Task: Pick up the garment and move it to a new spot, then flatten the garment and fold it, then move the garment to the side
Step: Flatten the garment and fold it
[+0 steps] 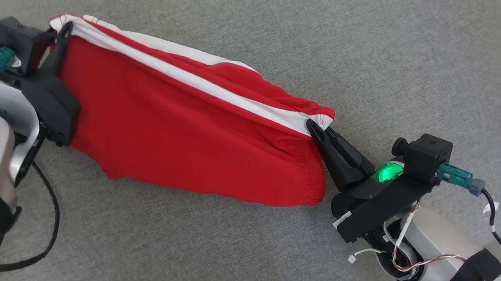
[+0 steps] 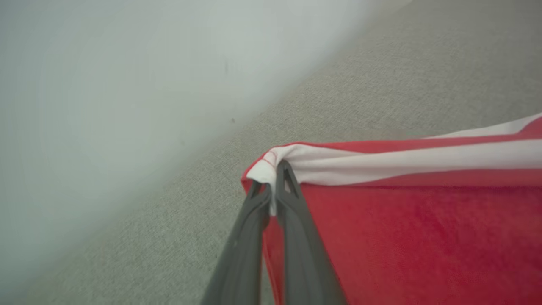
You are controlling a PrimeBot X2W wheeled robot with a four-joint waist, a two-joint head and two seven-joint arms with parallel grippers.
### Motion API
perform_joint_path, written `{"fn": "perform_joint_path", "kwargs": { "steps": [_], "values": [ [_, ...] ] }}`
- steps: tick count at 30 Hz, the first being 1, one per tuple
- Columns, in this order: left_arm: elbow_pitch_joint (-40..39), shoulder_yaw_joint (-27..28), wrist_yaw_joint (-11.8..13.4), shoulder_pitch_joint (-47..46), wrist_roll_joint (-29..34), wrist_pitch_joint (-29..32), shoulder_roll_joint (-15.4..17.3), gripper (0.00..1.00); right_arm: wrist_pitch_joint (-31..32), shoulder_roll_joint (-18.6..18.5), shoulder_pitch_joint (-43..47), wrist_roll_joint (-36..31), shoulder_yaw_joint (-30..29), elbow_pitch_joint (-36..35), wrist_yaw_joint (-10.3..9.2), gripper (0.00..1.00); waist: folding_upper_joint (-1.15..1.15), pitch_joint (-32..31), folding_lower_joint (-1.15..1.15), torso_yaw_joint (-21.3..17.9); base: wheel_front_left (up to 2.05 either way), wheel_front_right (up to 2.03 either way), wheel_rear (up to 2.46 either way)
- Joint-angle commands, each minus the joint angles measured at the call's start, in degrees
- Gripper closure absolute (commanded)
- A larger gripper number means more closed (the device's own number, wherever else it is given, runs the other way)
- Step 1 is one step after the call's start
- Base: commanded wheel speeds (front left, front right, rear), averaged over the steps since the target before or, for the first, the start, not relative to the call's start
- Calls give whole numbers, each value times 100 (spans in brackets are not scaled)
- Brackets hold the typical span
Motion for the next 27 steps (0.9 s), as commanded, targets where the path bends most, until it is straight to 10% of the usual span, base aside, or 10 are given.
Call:
{"fn": "perform_joint_path", "kwargs": {
  "steps": [1, 2, 3, 4, 5, 27],
  "values": [
    [181, -103, 18, -79, -69, -103, -27, 100, -36, 23, -26, -43, -28, 26, 6, 100, -1, 6, -1, -12, 0, 0, 0],
    [281, -131, 18, -121, -98, -175, -33, 100, -36, 36, -27, -67, -30, 27, 6, 96, -1, 6, -1, -16, 0, 0, 0],
    [360, -164, 18, -157, -95, -271, -48, 100, -39, 47, -25, -83, -40, 18, 6, 70, -1, 2, -1, -20, 0, 0, 0],
    [432, -197, 18, -185, -80, -370, -65, 58, -42, 37, -15, -116, -66, 3, 6, 14, -1, -3, -1, -20, 0, 0, 0],
    [506, -236, 18, -169, -103, -458, -100, 0, -45, 33, 14, -131, -103, -14, 6, 0, -1, -22, -1, -14, 0, 0, 0],
    [175, 374, 208, 1059, -631, -1321, 60, 0, -127, 78, 1679, -1400, -1416, -1238, 6, 0, -1, -1231, -1, 299, 0, 0, 0]
  ]
}}
